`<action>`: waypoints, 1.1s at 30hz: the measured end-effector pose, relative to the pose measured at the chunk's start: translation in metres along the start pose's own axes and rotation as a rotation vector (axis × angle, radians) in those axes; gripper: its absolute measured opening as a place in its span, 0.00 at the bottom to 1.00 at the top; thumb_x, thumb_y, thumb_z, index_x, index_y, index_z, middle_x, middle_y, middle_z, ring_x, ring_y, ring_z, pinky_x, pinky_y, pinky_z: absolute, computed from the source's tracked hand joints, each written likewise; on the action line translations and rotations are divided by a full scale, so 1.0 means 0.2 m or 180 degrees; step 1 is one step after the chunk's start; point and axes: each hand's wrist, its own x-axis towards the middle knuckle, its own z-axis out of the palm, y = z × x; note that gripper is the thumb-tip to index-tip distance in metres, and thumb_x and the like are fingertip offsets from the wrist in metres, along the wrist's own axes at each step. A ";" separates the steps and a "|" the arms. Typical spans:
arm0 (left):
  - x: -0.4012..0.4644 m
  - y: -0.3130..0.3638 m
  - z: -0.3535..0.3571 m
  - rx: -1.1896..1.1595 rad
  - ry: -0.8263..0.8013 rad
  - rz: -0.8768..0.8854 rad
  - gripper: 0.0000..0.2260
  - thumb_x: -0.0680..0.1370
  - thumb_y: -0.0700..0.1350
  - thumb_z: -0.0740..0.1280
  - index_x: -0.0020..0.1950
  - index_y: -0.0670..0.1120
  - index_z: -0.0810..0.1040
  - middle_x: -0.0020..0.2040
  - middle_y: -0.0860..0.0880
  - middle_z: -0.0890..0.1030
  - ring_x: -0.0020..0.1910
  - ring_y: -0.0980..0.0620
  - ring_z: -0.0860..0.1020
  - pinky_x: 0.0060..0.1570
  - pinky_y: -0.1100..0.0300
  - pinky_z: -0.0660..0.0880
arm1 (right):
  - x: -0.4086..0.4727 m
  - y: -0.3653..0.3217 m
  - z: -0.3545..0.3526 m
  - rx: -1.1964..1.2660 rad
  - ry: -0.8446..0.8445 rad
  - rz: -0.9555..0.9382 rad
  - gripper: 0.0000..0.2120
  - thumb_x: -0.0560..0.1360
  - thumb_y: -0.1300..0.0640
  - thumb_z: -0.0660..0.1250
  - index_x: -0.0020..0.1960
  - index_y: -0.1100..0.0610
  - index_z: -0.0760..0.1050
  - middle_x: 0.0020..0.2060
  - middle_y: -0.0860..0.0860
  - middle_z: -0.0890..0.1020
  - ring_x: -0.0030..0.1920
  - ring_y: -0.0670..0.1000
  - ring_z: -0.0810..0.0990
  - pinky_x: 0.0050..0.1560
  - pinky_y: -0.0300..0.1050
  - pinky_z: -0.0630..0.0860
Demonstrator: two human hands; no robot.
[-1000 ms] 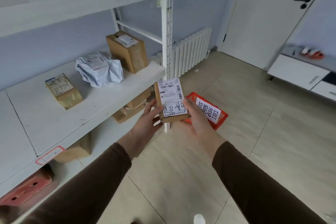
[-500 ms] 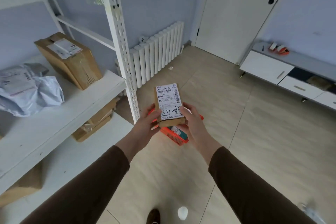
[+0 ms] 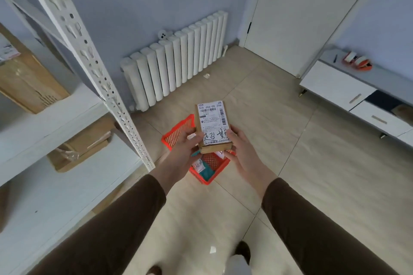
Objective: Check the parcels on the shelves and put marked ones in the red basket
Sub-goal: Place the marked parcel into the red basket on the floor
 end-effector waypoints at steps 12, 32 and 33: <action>0.53 -0.34 0.31 -0.0664 0.0659 -0.0254 0.20 0.80 0.44 0.72 0.71 0.54 0.75 0.63 0.47 0.85 0.64 0.44 0.82 0.71 0.42 0.73 | 0.67 -0.09 -0.46 -0.0741 -0.0503 0.0592 0.10 0.84 0.53 0.63 0.64 0.51 0.73 0.60 0.55 0.84 0.61 0.52 0.81 0.63 0.50 0.76; 1.74 -1.32 0.11 -0.0660 0.1723 -0.0723 0.18 0.80 0.41 0.71 0.69 0.46 0.74 0.60 0.46 0.85 0.57 0.46 0.85 0.62 0.49 0.81 | 2.07 0.88 -0.87 -0.2219 -0.0788 0.1234 0.15 0.85 0.48 0.60 0.68 0.52 0.76 0.59 0.52 0.85 0.57 0.52 0.84 0.42 0.39 0.77; 1.81 -1.40 0.09 -0.0658 0.1764 -0.0750 0.17 0.80 0.41 0.71 0.69 0.46 0.75 0.60 0.46 0.85 0.57 0.46 0.85 0.63 0.48 0.81 | 2.14 0.96 -0.90 -0.2270 -0.0829 0.1265 0.15 0.85 0.49 0.59 0.67 0.52 0.76 0.59 0.51 0.84 0.58 0.53 0.83 0.42 0.38 0.76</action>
